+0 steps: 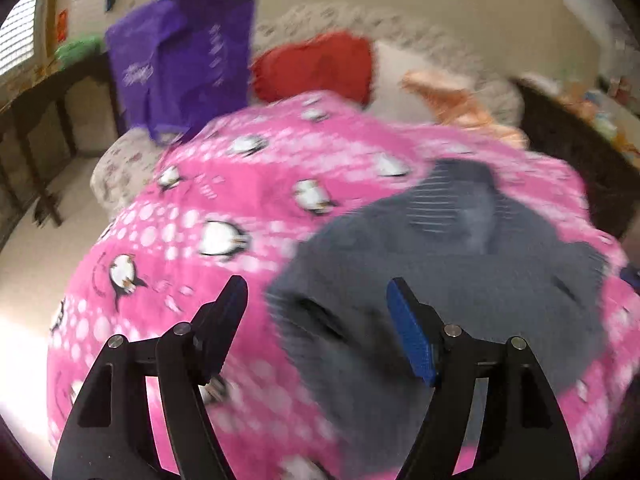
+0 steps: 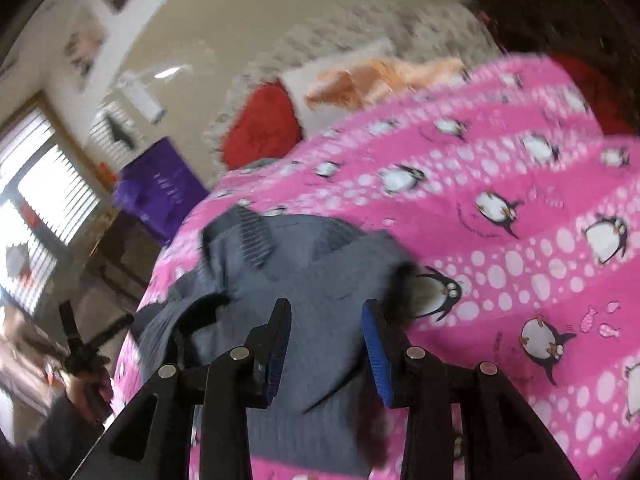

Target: Fold large clothes

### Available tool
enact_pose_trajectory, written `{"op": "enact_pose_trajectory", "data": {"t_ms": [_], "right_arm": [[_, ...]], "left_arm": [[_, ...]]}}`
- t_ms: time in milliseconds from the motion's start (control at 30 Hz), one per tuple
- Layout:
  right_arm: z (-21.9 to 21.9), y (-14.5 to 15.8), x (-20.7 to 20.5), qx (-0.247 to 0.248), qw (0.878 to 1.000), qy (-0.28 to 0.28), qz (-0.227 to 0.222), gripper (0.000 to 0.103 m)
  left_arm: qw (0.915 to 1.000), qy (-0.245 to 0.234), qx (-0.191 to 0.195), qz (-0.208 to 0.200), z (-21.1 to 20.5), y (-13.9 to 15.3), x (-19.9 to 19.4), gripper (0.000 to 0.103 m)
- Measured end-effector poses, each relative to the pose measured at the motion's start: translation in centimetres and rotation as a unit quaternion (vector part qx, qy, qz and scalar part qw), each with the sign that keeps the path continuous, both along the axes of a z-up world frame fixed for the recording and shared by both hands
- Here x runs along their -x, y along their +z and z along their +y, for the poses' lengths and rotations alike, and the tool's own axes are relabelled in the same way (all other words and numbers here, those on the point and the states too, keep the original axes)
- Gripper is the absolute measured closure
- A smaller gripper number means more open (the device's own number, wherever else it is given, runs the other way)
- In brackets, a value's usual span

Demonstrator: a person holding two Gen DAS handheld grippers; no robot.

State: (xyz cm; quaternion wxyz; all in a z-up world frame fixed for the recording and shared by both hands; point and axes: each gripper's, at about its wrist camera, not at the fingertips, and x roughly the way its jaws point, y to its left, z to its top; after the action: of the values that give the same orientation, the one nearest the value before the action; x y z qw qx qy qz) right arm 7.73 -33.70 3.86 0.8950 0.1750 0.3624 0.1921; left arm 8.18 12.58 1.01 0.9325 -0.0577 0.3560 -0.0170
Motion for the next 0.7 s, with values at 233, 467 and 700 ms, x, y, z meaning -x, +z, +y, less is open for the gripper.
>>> {"op": "enact_pose_trajectory", "data": {"t_ms": [233, 467, 700], "right_arm": [[7.7, -1.8, 4.6, 0.09, 0.986, 0.137, -0.007, 0.072], [10.1, -6.7, 1.5, 0.144, 0.985, 0.091, 0.033, 0.072], [11.0, -6.3, -4.5, 0.139, 0.987, 0.072, 0.04, 0.072]], "left_arm": [[0.9918, -0.118, 0.012, 0.048, -8.8, -3.1, 3.9, 0.046], [0.9945, -0.068, 0.008, 0.079, -9.8, -3.9, 0.1, 0.045], [0.995, -0.039, 0.026, 0.088, -8.0, -4.8, -5.3, 0.045]]}}
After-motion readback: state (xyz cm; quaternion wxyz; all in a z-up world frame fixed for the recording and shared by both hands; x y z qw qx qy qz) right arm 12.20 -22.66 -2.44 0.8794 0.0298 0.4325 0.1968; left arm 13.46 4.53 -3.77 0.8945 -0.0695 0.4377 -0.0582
